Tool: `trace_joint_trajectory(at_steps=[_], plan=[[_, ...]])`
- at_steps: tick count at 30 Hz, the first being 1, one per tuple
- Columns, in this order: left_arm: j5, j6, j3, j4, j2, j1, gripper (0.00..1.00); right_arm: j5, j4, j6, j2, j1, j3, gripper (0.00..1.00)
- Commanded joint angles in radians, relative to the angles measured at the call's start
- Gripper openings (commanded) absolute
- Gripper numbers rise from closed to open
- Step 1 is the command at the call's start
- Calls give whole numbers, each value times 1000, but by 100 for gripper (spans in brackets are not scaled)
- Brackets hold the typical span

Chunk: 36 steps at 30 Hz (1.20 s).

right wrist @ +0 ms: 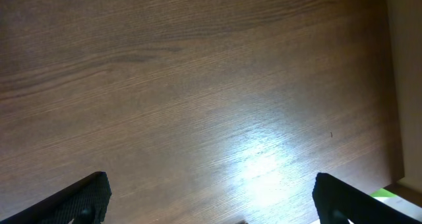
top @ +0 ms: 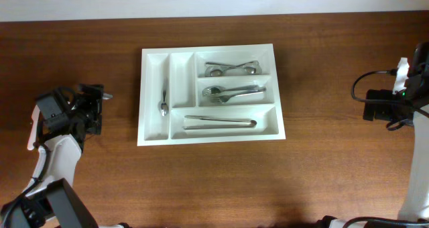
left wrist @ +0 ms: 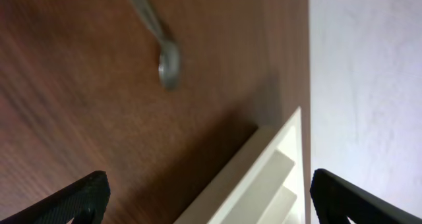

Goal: Pack container
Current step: 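Retract the left gripper to the left and hover over the remaining spoon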

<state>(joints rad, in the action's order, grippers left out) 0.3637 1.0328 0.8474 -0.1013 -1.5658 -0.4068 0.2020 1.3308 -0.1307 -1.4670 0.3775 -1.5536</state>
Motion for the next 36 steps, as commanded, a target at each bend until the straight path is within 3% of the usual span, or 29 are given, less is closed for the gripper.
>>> trace_joint_trajectory(at_steps=[1,9,17,36], plan=[[-46,130,5,-12,-63,-2,99,16,0,9,19,5,0,99],[-58,169,5,16,-123,-2,99,16,0,8,19,5,0,99],[-76,42,5,38,-123,-2,96,16,0,8,19,5,0,99],[-75,12,5,169,-203,-9,96,16,0,9,19,5,0,99]])
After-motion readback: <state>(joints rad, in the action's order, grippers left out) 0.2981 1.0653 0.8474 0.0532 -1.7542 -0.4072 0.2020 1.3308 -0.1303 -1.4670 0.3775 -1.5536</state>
